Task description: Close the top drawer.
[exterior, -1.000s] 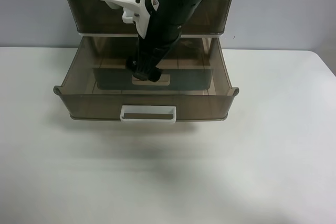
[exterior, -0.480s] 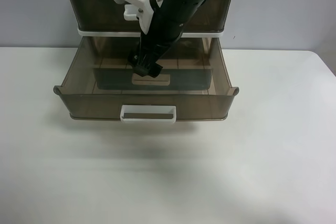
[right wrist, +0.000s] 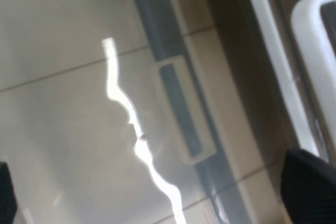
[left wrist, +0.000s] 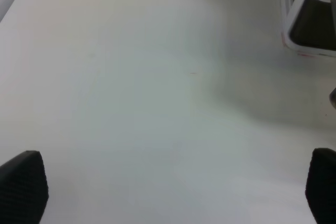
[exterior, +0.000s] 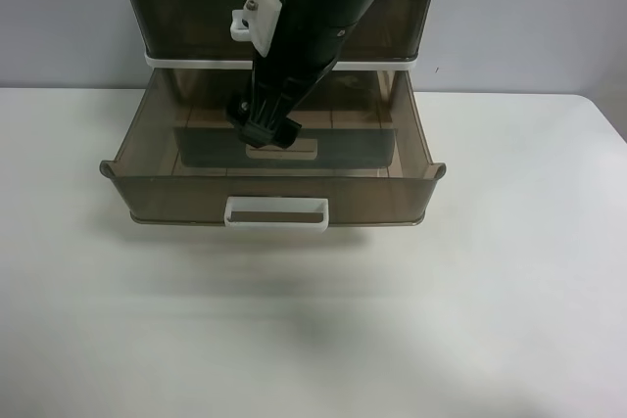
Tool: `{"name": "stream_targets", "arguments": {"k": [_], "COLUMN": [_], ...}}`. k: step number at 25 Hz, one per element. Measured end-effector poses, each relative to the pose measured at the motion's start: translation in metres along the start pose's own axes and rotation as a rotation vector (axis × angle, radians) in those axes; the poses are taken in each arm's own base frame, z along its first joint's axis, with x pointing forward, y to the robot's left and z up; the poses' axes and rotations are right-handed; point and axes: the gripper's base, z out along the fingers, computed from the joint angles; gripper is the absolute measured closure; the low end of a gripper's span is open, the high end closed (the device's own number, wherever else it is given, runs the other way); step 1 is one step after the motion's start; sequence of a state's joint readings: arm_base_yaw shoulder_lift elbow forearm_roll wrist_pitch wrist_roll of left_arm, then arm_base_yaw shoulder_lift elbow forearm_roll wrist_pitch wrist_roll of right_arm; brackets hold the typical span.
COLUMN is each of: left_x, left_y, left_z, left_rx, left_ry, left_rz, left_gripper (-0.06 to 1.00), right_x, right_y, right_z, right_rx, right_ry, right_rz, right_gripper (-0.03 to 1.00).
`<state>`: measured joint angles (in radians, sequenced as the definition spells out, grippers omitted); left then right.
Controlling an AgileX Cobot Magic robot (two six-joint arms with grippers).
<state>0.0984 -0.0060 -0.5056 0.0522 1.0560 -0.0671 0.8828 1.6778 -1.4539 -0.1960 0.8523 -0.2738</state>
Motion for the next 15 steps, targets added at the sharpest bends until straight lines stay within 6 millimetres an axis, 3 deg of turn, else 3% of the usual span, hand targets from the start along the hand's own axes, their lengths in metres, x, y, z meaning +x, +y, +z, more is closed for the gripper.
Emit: {"name": "stream_targets", "arguments": {"k": [7,15], "left_x": [0.000,0.000], "left_y": [0.000,0.000], "left_z": [0.000,0.000], "left_rx": [0.000,0.000], "left_ry": [0.000,0.000], "left_rz": [0.000,0.000], "left_gripper": [-0.05,-0.05], "right_x": [0.013,0.039], "right_y": [0.015,0.015], "right_z": [-0.066,-0.136], "right_rx": [-0.077,-0.089], "right_ry": [0.039,0.000], "right_rz": [0.021,0.092], "right_gripper": [-0.02,-0.02]}}
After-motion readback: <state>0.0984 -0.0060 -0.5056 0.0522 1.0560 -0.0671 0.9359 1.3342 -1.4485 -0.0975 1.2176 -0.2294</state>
